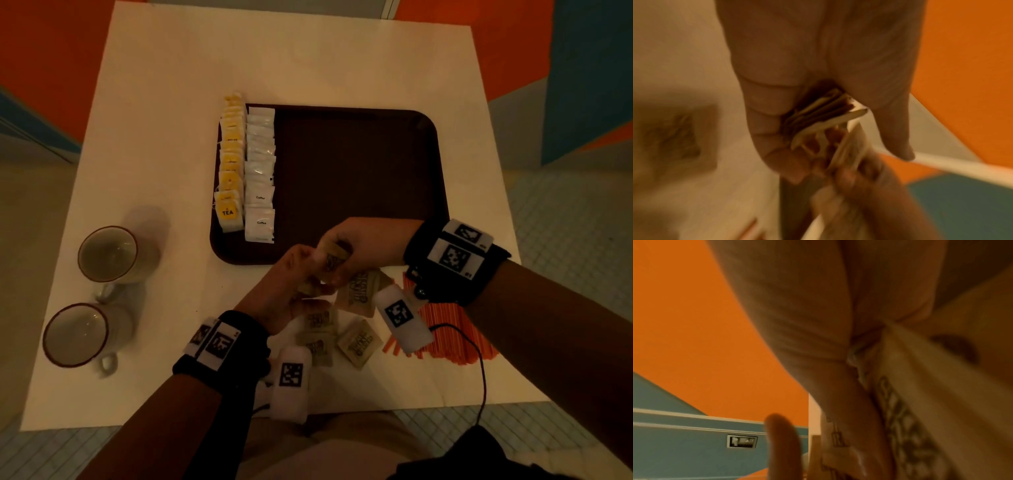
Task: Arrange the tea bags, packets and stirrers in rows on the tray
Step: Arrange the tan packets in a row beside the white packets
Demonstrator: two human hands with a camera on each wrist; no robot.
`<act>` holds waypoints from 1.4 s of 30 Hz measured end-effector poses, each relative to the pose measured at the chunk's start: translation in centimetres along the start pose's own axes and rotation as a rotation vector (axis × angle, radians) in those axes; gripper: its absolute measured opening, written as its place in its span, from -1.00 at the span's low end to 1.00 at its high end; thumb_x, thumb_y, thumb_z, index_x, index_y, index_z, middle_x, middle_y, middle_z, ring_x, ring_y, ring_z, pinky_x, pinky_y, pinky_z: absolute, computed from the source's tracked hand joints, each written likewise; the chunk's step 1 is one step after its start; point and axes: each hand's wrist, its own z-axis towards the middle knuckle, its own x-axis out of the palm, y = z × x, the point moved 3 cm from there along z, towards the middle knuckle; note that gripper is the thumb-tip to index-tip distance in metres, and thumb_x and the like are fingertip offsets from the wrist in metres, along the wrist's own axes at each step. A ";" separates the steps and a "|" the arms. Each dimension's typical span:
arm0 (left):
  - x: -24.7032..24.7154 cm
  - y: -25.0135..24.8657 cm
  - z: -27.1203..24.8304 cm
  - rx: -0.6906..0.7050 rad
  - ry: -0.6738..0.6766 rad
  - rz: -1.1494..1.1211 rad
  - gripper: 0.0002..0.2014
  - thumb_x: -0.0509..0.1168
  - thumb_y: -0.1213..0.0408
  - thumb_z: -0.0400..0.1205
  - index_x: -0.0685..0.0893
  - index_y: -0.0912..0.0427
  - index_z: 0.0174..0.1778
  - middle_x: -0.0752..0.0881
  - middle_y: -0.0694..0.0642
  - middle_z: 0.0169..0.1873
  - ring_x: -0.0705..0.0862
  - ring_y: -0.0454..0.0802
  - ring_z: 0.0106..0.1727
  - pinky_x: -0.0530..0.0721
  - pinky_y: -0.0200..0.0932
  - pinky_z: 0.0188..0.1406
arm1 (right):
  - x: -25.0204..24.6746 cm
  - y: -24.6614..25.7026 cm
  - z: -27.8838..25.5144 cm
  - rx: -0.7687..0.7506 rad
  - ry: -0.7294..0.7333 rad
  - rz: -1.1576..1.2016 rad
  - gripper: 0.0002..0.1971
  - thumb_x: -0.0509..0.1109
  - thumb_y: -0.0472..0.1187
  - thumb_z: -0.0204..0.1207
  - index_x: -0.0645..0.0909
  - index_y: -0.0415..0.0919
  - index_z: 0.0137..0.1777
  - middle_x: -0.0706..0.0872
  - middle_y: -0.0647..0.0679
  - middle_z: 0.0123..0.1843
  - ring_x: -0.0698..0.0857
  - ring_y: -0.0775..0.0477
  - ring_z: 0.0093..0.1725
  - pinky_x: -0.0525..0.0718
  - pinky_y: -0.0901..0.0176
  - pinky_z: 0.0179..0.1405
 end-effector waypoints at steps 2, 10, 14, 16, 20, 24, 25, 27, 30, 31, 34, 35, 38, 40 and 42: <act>0.2 -0.4 0.4 0.047 -0.053 0.115 -0.64 0.35 0.05 0.52 0.53 0.20 0.10 0.72 0.14 -0.12 0.71 0.00 -0.19 0.71 -0.17 -0.30 | 0.4 -0.1 0.2 0.003 0.023 0.076 -0.77 0.50 -0.32 0.40 0.64 0.00 -0.03 0.73 0.15 -0.13 0.71 0.33 -0.20 0.68 0.46 -0.23; -1.4 -0.6 0.3 0.092 -0.131 0.125 -0.86 0.26 0.25 0.63 0.63 0.21 0.02 0.72 0.13 -0.22 0.71 0.01 -0.23 0.70 -0.12 -0.28 | 0.6 -1.9 0.3 0.025 -0.058 0.305 -0.56 0.48 -0.40 0.39 0.57 -0.18 0.28 0.72 -0.14 0.19 0.72 -0.05 0.16 0.73 0.04 0.13; -2.0 -0.3 0.1 0.120 -0.196 -0.010 -0.89 0.22 0.32 0.65 0.60 0.24 0.02 0.73 0.17 -0.14 0.76 -0.02 -0.22 0.75 -0.16 -0.31 | -0.3 -3.1 -0.2 0.009 -0.303 0.687 -0.60 0.42 -0.48 0.41 0.58 -0.19 0.22 0.65 -0.19 0.27 0.70 -0.14 0.20 0.68 -0.07 0.22; -1.7 0.0 0.1 0.123 -0.173 -0.039 -0.98 0.23 0.38 0.62 0.56 0.22 -0.10 0.72 0.19 -0.16 0.76 0.00 -0.22 0.75 -0.14 -0.30 | -0.2 -3.1 -0.3 -0.041 -0.424 0.909 -0.63 0.38 -0.50 0.43 0.57 -0.21 0.20 0.65 -0.16 0.21 0.73 -0.09 0.13 0.72 -0.01 0.12; -0.3 -0.4 0.4 0.095 -0.057 -0.116 -0.93 0.20 0.35 0.63 0.52 0.13 0.00 0.77 0.16 -0.12 0.77 0.05 -0.18 0.73 -0.10 -0.27 | 1.3 -2.7 0.7 -0.137 -0.640 1.007 -0.70 0.39 -0.52 0.42 0.60 -0.21 0.09 0.68 -0.10 0.09 0.76 -0.04 0.05 0.75 0.07 0.02; 0.1 -0.8 0.6 0.111 -0.008 -0.130 -0.73 0.18 0.20 0.64 0.56 0.07 0.26 0.76 0.13 -0.03 0.76 0.03 -0.14 0.73 -0.11 -0.24 | 1.9 -2.3 1.0 -0.194 -0.789 0.978 -0.75 0.37 -0.53 0.44 0.59 -0.26 0.06 0.71 -0.14 0.01 0.77 0.03 -0.02 0.76 0.17 -0.02; 0.1 -0.8 0.6 0.117 0.000 -0.097 -0.70 0.21 0.20 0.62 0.55 0.10 0.27 0.75 0.15 -0.03 0.76 0.02 -0.13 0.73 -0.12 -0.24 | 2.0 -2.2 1.0 -0.203 -0.812 0.960 -0.75 0.37 -0.53 0.45 0.60 -0.27 0.06 0.71 -0.15 0.01 0.76 0.02 0.00 0.76 0.17 -0.01; 0.2 -0.8 0.6 0.134 -0.008 -0.064 -0.77 0.26 0.31 0.60 0.58 0.11 0.18 0.75 0.12 -0.10 0.77 -0.02 -0.17 0.73 -0.15 -0.26 | 2.4 -1.7 1.2 -0.222 -0.837 0.947 -0.76 0.35 -0.52 0.46 0.60 -0.24 0.06 0.70 -0.13 0.02 0.76 0.01 0.02 0.75 0.14 0.06; 0.1 -0.9 0.7 0.161 -0.043 -0.102 -0.79 0.27 0.37 0.59 0.61 0.06 0.10 0.78 0.07 -0.12 0.78 -0.04 -0.15 0.75 -0.17 -0.22 | 2.6 -1.6 1.0 -0.189 -0.837 0.898 -0.80 0.32 -0.41 0.53 0.59 -0.19 0.11 0.67 -0.09 0.03 0.72 -0.02 0.04 0.72 0.04 0.08; 0.1 -1.0 0.6 0.173 -0.049 -0.117 -0.78 0.27 0.36 0.59 0.60 0.06 0.13 0.78 0.08 -0.07 0.78 -0.03 -0.10 0.75 -0.16 -0.18 | 2.5 -1.6 0.7 -0.156 -0.825 0.800 -0.82 0.33 -0.34 0.55 0.59 -0.15 0.12 0.67 -0.08 0.05 0.70 -0.03 0.04 0.72 0.02 0.05; -0.1 -1.1 0.6 0.177 -0.050 -0.157 -0.72 0.26 0.19 0.58 0.60 0.04 0.22 0.75 0.11 0.06 0.75 0.00 0.02 0.74 -0.12 -0.10 | 2.4 -2.0 0.0 -0.120 -0.720 0.535 -0.81 0.41 -0.27 0.51 0.60 -0.13 0.10 0.68 -0.11 0.04 0.70 -0.08 0.01 0.73 0.04 -0.02; -0.1 -1.1 0.5 0.167 -0.042 -0.179 -0.68 0.23 0.09 0.58 0.60 0.05 0.23 0.74 0.12 0.07 0.75 0.00 0.03 0.73 -0.12 -0.10 | 2.4 -2.1 -0.2 -0.119 -0.719 0.544 -0.83 0.41 -0.29 0.50 0.61 -0.12 0.07 0.68 -0.12 0.02 0.71 -0.09 0.00 0.74 0.06 -0.04; -0.2 -0.9 0.6 0.119 -0.010 -0.270 -0.48 0.08 -0.18 0.50 0.63 0.09 0.19 0.77 0.14 -0.04 0.77 0.01 -0.04 0.76 -0.12 -0.18 | 2.3 -2.8 -0.7 -0.087 -0.791 0.871 -0.85 0.33 -0.36 0.54 0.57 -0.09 0.00 0.69 -0.10 -0.01 0.71 -0.08 -0.01 0.75 0.06 -0.04; -0.4 -0.9 0.6 0.112 0.011 -0.307 -0.43 0.03 -0.24 0.44 0.62 0.06 0.17 0.77 0.11 -0.15 0.78 0.01 -0.10 0.76 -0.14 -0.24 | 1.8 -3.6 -1.3 -0.091 -0.841 1.058 -0.83 0.27 -0.39 0.57 0.57 -0.12 0.02 0.69 -0.16 0.06 0.72 -0.11 0.04 0.74 -0.03 0.02; -0.5 -0.8 0.5 0.111 0.025 -0.295 -0.41 0.02 -0.25 0.43 0.60 0.01 0.22 0.78 0.08 -0.16 0.78 0.00 -0.11 0.76 -0.15 -0.24 | 1.4 -4.2 -2.1 -0.114 -0.837 1.104 -0.78 0.24 -0.43 0.56 0.60 -0.12 0.03 0.68 -0.16 0.09 0.72 -0.13 0.04 0.75 -0.05 -0.03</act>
